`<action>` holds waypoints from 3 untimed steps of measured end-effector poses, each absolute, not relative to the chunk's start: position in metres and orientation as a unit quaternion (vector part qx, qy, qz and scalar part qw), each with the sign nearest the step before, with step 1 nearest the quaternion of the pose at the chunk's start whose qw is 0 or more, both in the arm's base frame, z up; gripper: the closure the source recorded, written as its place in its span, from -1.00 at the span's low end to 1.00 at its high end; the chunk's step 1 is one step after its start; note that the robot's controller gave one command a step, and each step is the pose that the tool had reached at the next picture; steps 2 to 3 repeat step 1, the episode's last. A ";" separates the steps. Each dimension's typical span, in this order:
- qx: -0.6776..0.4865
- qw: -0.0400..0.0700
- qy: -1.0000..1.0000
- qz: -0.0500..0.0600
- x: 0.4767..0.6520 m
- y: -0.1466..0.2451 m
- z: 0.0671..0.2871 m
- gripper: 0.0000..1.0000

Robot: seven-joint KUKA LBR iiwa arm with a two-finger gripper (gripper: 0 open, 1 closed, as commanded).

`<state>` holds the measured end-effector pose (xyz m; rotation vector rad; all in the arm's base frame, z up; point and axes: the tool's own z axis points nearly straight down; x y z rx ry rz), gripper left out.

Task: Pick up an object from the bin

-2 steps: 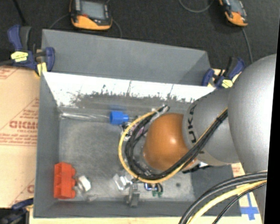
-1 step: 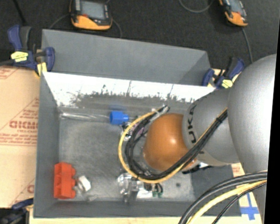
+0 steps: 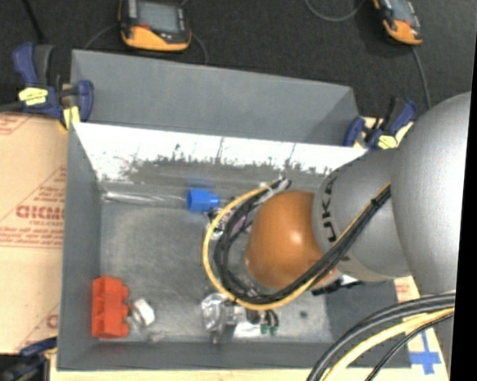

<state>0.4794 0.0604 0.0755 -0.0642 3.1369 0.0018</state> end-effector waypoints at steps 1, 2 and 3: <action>-0.018 0.003 1.000 0.001 0.480 0.060 0.094 1.00; -0.018 0.003 1.000 0.001 0.480 0.060 0.094 1.00; -0.018 0.003 1.000 0.001 0.480 0.060 0.094 1.00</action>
Offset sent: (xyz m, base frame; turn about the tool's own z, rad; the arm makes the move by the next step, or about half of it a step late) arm 0.0001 0.0001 0.0188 0.0000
